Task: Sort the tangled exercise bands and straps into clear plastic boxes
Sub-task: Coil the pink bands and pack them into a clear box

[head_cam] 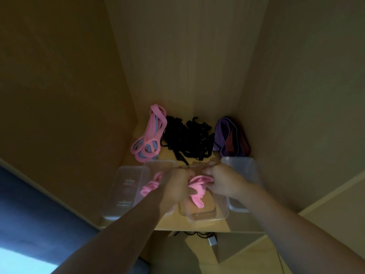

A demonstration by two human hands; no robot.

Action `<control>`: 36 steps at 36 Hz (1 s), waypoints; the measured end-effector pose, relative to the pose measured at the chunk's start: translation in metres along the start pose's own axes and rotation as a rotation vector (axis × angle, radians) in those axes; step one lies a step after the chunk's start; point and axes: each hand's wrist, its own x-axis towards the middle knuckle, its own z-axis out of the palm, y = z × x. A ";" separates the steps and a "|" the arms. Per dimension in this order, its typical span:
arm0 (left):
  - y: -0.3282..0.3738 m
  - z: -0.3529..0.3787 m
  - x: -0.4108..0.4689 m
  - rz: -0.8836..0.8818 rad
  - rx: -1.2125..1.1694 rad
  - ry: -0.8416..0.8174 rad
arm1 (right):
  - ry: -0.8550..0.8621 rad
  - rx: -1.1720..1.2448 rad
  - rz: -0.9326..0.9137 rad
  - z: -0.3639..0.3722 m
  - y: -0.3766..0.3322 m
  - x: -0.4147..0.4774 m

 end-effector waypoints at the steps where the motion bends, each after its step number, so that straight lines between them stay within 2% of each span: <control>1: -0.006 0.000 0.000 0.026 -0.020 0.003 | -0.001 0.012 -0.003 -0.001 -0.001 0.000; 3: -0.015 0.000 0.000 -0.001 0.109 0.085 | 0.010 0.038 -0.016 -0.003 -0.003 0.000; 5: -0.016 0.001 -0.005 0.007 0.139 0.179 | 0.014 0.061 -0.022 -0.003 -0.006 -0.001; 7: -0.018 0.001 -0.010 0.136 0.218 0.238 | -0.006 0.057 -0.016 -0.004 -0.009 -0.002; 8: -0.014 -0.005 -0.018 0.204 0.163 0.245 | -0.017 0.056 -0.016 -0.004 -0.010 -0.001; 10: -0.014 -0.022 -0.035 0.241 -0.335 0.326 | -0.014 0.067 -0.031 -0.007 -0.016 0.001; 11: -0.020 -0.024 -0.038 0.300 -0.245 0.352 | 0.004 0.073 -0.047 -0.010 -0.022 0.004; 13: -0.039 -0.029 -0.046 0.158 0.252 0.326 | 0.057 0.075 -0.083 -0.015 -0.035 0.010; 14: -0.041 -0.034 -0.051 0.027 0.308 0.408 | 0.079 0.078 -0.109 -0.017 -0.044 0.014; 17: -0.052 -0.044 -0.079 -0.083 0.272 0.475 | 0.104 0.094 -0.215 -0.015 -0.074 0.028; 21: -0.073 -0.052 -0.117 -0.199 0.275 0.534 | 0.021 0.104 -0.274 0.001 -0.116 0.048; 28: -0.110 -0.035 -0.157 -0.326 0.310 0.388 | -0.018 -0.020 -0.245 0.015 -0.165 0.096; 36: -0.136 -0.022 -0.153 -0.302 0.320 0.319 | -0.159 -0.146 -0.199 0.044 -0.178 0.149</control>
